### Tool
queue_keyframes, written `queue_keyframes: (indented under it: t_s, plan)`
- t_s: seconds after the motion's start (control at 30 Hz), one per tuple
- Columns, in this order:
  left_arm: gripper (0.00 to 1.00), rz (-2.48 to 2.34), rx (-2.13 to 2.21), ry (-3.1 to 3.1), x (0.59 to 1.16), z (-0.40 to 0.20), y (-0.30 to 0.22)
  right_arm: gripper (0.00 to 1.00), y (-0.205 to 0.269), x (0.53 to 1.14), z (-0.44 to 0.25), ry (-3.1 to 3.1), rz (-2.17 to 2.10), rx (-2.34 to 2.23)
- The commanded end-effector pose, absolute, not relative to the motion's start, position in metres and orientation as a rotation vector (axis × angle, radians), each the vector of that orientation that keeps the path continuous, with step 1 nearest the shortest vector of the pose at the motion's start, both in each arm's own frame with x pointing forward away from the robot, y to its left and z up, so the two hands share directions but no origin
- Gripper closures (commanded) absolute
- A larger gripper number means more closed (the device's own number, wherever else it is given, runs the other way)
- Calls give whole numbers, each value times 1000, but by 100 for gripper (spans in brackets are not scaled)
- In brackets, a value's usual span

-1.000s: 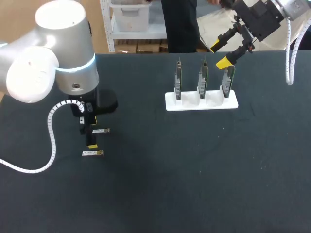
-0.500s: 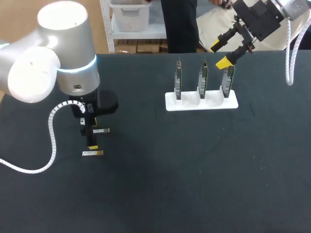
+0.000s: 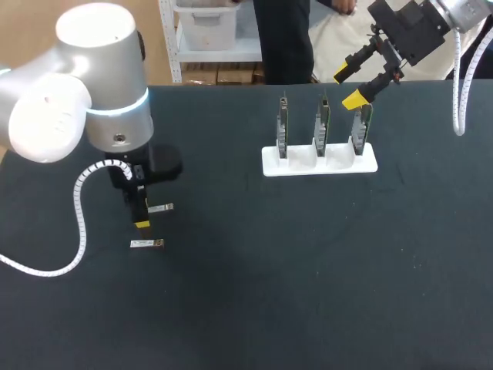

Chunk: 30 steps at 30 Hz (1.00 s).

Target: Pick up the optical module with the left hand, and insert it into the network port with the right hand.

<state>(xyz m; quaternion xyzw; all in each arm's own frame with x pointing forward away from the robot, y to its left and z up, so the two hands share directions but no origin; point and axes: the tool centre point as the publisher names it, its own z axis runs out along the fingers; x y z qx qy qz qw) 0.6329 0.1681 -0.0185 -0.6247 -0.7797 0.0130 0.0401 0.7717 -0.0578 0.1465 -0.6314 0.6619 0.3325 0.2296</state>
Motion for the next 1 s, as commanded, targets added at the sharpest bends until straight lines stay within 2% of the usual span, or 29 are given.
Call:
queue_keyframes:
  t_s: [0.03,0.57,1.0]
  plan:
    - [100,41,-1909,-2389,631,-20,170,0,-58,770,146,1820,910,-1735]
    - [100,72,-1913,-2435,623,-12,167,0,-58,770,146,1820,910,-1735]
    - [100,452,-2124,-2735,650,74,130,0,-58,770,146,1820,910,-1735]
